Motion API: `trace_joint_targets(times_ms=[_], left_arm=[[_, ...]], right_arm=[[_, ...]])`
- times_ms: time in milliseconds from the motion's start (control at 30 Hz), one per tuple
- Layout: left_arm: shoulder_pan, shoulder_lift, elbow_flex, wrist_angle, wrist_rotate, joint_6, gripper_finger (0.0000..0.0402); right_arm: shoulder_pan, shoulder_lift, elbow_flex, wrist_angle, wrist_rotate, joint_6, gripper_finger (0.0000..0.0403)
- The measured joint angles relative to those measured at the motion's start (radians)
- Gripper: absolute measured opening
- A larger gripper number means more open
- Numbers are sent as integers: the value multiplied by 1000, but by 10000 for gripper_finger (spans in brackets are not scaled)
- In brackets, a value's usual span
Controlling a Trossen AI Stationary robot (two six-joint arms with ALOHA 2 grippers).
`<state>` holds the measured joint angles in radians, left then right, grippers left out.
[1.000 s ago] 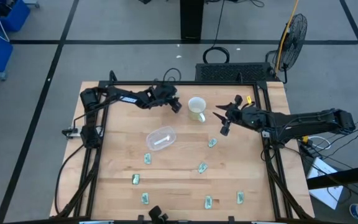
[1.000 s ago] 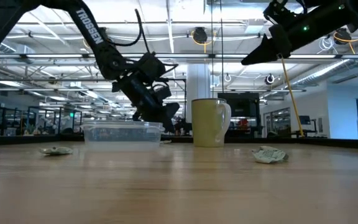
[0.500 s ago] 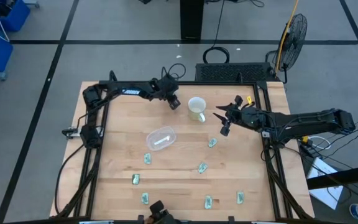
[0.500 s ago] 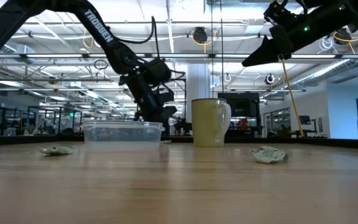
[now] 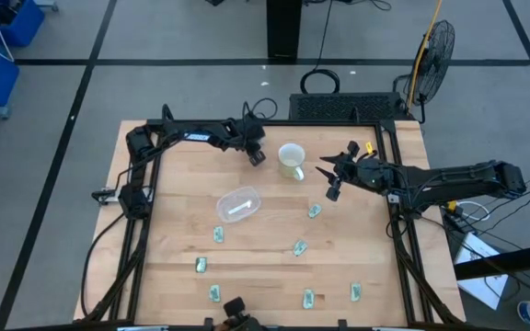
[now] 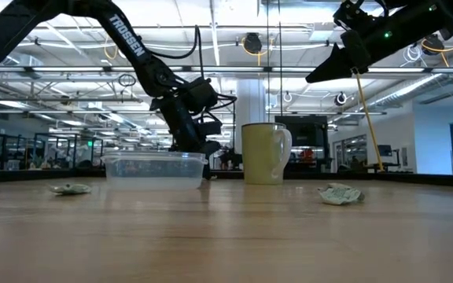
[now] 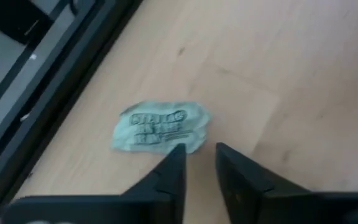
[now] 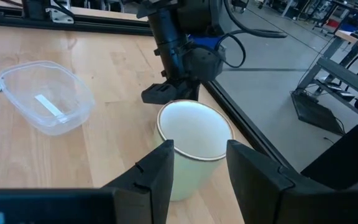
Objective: Pick and place Stevia / Truvia into bins
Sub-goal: Put the white stevia packet into the bin
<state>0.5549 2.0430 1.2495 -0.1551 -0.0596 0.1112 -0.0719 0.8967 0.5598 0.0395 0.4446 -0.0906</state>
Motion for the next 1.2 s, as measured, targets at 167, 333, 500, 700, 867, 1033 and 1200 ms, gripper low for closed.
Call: trace_joint_targets(times_ms=[167,333,500,700,867,1033,1200], left_arm=[[-5,0,0,-1,9,-13,8],[-3,0,0,-20,-95,-27,4],[-13,-34,0,-116,-80,-28,3],[-78,-180,-2,-396,-57,-117,2],[-199,-334,-2,-531,-120,-132,1],[-200,-366,0,-354,-167,-100,29],[-91,-282,-1,-237,-70,3,113]], right_arm=[[0,0,0,0,0,0,141],[0,0,0,0,0,0,141],[0,0,0,-1,0,0,141],[1,0,-1,-18,0,0,141],[1,0,-1,-22,0,0,141],[2,0,-1,2,-1,0,141],[2,0,-1,21,-1,0,141]])
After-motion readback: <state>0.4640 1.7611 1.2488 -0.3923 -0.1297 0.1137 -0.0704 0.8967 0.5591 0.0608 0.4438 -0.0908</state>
